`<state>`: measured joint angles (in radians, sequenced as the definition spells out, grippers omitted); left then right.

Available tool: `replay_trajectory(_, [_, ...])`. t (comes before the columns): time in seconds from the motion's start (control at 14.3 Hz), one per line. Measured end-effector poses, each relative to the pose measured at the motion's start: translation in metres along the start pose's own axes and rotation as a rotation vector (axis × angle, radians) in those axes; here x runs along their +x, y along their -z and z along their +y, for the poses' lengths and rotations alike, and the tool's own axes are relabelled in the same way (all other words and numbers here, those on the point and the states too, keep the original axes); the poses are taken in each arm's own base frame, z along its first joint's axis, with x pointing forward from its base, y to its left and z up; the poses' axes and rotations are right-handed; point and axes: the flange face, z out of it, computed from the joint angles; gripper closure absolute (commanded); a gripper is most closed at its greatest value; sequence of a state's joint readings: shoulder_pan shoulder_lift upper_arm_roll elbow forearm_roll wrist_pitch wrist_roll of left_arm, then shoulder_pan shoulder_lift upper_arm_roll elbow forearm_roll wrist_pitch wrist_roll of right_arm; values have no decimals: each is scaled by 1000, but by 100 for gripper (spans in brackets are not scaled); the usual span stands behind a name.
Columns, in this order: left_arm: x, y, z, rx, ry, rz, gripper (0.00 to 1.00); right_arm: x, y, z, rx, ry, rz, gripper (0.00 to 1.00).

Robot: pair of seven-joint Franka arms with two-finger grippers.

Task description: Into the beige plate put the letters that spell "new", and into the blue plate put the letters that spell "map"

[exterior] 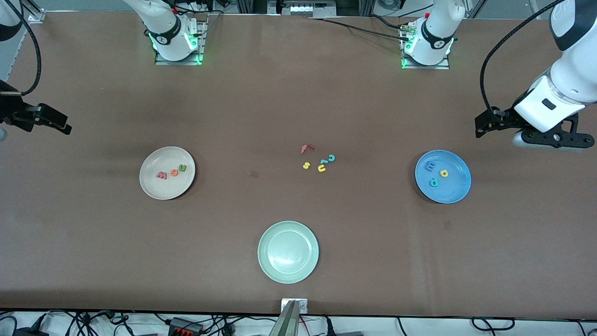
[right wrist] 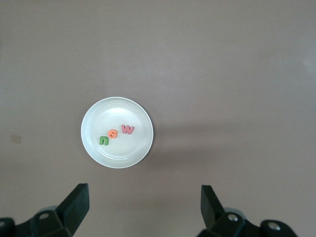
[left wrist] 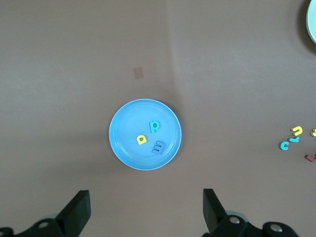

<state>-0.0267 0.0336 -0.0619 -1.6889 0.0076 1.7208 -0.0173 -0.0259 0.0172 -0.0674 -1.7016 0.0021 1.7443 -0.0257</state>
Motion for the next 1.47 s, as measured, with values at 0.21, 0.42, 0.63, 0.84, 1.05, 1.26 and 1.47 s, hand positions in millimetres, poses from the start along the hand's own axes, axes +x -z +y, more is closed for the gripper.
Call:
replay_trajectory(0.21, [0,0,0,0,0,0,0,0,1,0,-1,0,1,0])
replay_trajectory(0.42, [0,0,0,0,0,0,0,0,1,6,-1,-10,3,0])
replay_trajectory(0.63, [0,0,0,0,0,0,0,0,1,7,-1,-10,4,0])
replay_trajectory(0.84, [0,0,0,0,0,0,0,-1,2,4,-1,-5,-6,0])
replay_trajectory(1.05, [0,0,0,0,0,0,0,-2,1,4,-1,-4,-12,0])
replay_trajectory(1.26, [0,0,0,0,0,0,0,-2,1,1,0,3,-14,0])
replay_trajectory(1.47, [0,0,0,0,0,0,0,-2,1,1,0,3,-14,0])
